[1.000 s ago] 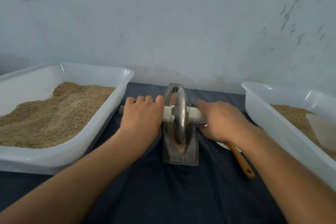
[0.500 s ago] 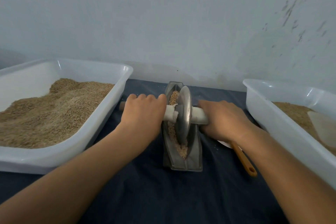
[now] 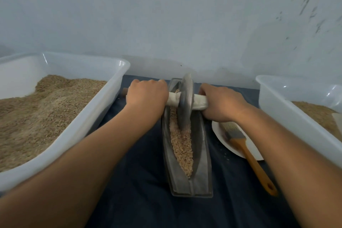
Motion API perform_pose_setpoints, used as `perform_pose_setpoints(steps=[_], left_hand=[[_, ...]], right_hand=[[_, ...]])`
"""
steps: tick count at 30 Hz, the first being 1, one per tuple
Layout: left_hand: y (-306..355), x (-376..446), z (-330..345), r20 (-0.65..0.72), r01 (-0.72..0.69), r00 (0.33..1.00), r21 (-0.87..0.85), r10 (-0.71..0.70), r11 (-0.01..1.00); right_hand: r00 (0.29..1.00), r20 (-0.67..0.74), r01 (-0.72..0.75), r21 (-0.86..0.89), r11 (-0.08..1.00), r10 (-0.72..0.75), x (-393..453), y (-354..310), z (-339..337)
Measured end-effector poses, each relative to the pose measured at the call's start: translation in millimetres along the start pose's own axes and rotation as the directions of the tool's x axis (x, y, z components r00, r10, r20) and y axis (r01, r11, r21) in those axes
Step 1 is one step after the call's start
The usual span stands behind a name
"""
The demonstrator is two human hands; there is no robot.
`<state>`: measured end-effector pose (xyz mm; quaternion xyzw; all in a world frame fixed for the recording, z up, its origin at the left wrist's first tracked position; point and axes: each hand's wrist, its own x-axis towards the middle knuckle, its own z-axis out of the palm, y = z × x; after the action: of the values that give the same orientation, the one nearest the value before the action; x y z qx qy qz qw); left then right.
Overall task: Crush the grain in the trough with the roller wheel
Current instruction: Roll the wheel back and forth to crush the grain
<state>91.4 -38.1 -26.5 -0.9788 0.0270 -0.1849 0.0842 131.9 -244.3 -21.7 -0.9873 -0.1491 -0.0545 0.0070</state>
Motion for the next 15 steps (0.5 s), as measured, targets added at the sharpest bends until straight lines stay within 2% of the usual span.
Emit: perform_pose_setpoints(steps=[8,11,15], left_hand=[[-1,20,8,-0.091,-0.006,0.996,-0.016,0.004,1.0],[-2,21,12,-0.08,0.002,0.997,-0.028,-0.004,1.0],[-2,16,11,-0.067,0.003,0.998,-0.014,-0.004,1.0]], right_hand=[[0.992,0.119,0.018,0.166,0.986,-0.038,22,9,-8],[0.985,0.156,0.046,0.153,0.987,-0.07,28,7,-11],[0.99,0.139,0.017,0.083,0.996,-0.028,21,2,-10]])
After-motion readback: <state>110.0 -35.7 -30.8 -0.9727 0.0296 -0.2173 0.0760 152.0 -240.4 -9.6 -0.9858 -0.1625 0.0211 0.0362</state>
